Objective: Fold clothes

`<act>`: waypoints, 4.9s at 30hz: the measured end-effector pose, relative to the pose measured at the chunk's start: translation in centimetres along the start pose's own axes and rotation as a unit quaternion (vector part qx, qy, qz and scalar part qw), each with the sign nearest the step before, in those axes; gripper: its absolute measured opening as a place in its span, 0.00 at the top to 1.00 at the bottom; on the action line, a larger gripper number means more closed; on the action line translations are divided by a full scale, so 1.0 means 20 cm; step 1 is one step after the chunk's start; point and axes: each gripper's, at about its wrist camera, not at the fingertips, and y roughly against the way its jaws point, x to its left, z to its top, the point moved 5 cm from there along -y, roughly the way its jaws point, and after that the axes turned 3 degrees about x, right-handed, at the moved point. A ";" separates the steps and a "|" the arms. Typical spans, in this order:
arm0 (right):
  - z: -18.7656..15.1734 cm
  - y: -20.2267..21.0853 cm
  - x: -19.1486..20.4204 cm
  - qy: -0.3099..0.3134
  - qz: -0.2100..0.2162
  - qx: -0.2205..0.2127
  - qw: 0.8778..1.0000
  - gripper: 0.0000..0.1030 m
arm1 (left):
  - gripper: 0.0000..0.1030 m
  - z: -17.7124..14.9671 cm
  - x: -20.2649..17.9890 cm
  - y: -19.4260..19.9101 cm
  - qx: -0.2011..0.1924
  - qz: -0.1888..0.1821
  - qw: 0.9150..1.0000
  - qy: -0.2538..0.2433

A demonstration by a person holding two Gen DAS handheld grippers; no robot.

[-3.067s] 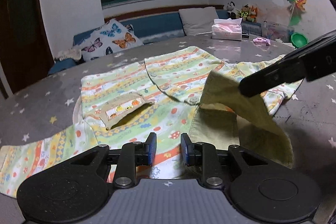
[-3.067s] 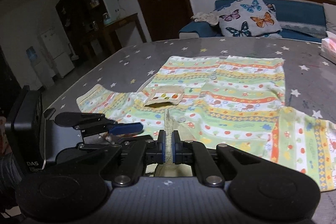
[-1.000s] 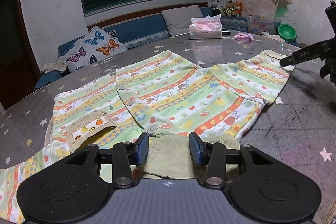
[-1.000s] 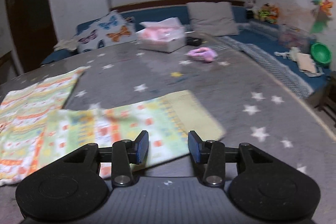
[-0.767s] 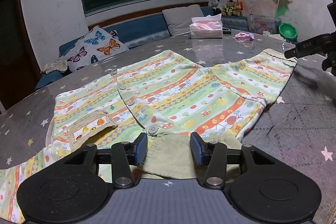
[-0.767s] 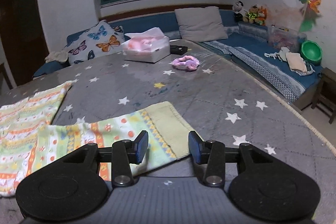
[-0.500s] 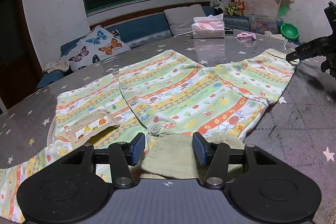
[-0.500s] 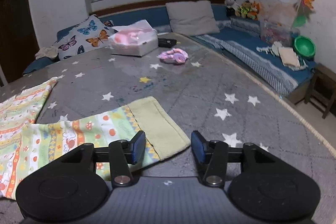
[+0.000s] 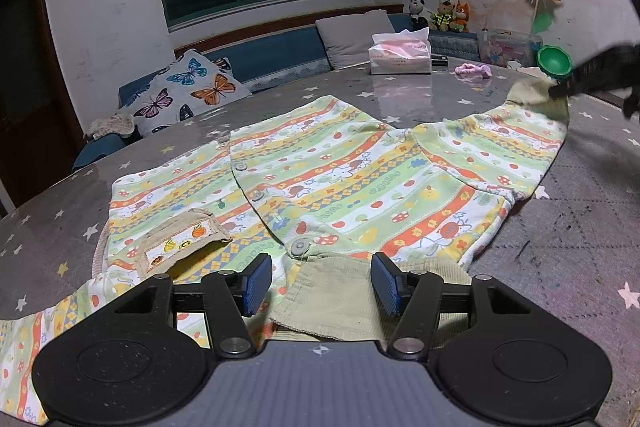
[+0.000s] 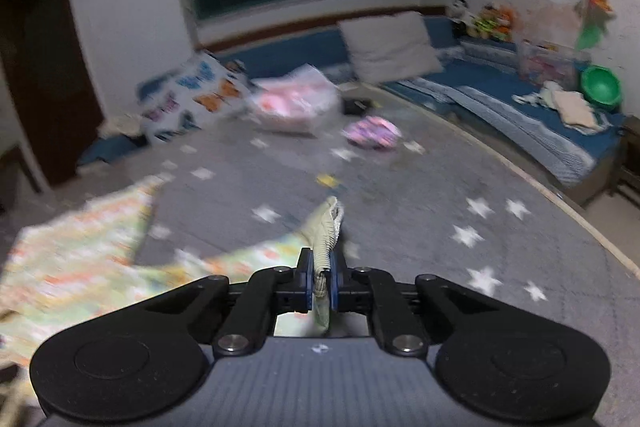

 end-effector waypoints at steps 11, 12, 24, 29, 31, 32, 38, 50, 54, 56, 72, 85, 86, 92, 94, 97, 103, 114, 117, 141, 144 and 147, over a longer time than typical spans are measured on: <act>0.26 0.28 0.54 0.038 0.184 -0.044 0.981 0.93 | 0.37 -0.02 0.03 0.06 -0.013 0.005 1.000 0.011; 0.28 0.30 0.60 0.043 0.200 -0.047 0.978 0.93 | 0.37 -0.02 0.04 0.07 -0.015 0.006 1.000 0.013; 0.10 0.09 1.27 0.121 0.297 0.022 0.947 0.93 | 0.31 -0.09 0.16 0.18 -0.027 0.033 0.998 0.042; -0.04 -0.01 1.36 0.135 0.309 0.067 0.939 0.81 | 0.30 -0.12 0.23 0.19 -0.021 0.048 0.997 0.057; -0.06 -0.02 1.34 0.142 0.305 0.074 0.939 0.78 | 0.30 -0.13 0.25 0.20 -0.019 0.054 0.997 0.060; -0.07 -0.02 1.32 0.149 0.297 0.076 0.940 0.76 | 0.30 -0.14 0.26 0.21 -0.018 0.056 0.996 0.062; -0.13 -0.08 1.11 0.187 0.220 0.102 0.952 0.74 | 0.31 -0.11 0.33 0.23 -0.027 0.063 0.994 0.079; -0.22 -0.22 0.86 0.182 0.149 0.131 0.963 0.75 | 0.73 0.02 0.27 0.06 -0.015 0.008 0.997 0.079; -0.16 -0.25 0.89 0.179 0.155 0.116 0.965 0.75 | 0.76 0.04 0.26 -0.03 0.001 0.002 0.997 0.083; -0.15 -0.30 0.89 0.182 0.148 0.114 0.965 0.75 | 0.77 0.02 0.27 -0.07 0.014 0.008 0.996 0.084; -0.27 -0.20 1.16 0.241 0.209 0.119 0.940 0.66 | 0.75 -0.08 0.37 0.01 0.016 0.034 0.994 0.105; -0.43 -0.13 1.40 0.315 0.232 0.109 0.914 0.64 | 0.67 -0.22 0.65 0.21 0.011 0.118 0.979 0.164; -0.44 -0.13 1.42 0.318 0.234 0.108 0.912 0.64 | 0.66 -0.24 0.69 0.23 0.011 0.130 0.977 0.171; -0.49 -0.16 1.46 0.326 0.240 0.115 0.907 0.63 | 0.58 -0.37 0.96 0.33 0.017 0.221 0.948 0.229; -0.49 -0.16 1.46 0.325 0.241 0.116 0.907 0.63 | 0.56 -0.41 1.07 0.36 0.021 0.256 0.932 0.254; -0.49 -0.16 1.46 0.325 0.240 0.116 0.907 0.62 | 0.55 -0.49 1.22 0.40 0.028 0.297 0.908 0.293; -0.49 -0.16 1.46 0.321 0.240 0.116 0.909 0.60 | 0.55 -0.59 1.42 0.41 0.042 0.333 0.884 0.326; -0.46 -0.13 1.46 0.310 0.244 0.108 0.913 0.60 | 0.91 -0.54 1.45 0.39 0.026 0.272 0.889 0.366; -0.44 -0.11 1.45 0.302 0.247 0.102 0.915 0.60 | 0.92 -0.42 1.36 0.42 -0.001 0.241 0.902 0.357; -0.22 -0.08 0.72 0.132 0.155 0.076 0.976 0.62 | 0.88 0.26 0.03 0.02 -0.015 -0.099 0.982 0.162; -0.21 -0.08 0.71 0.118 0.163 0.079 0.976 0.62 | 0.84 0.21 0.01 0.03 -0.007 -0.105 0.984 0.146; -0.21 -0.11 0.77 0.125 0.176 0.085 0.973 0.63 | 0.72 0.17 0.06 0.08 -0.014 -0.100 0.986 0.136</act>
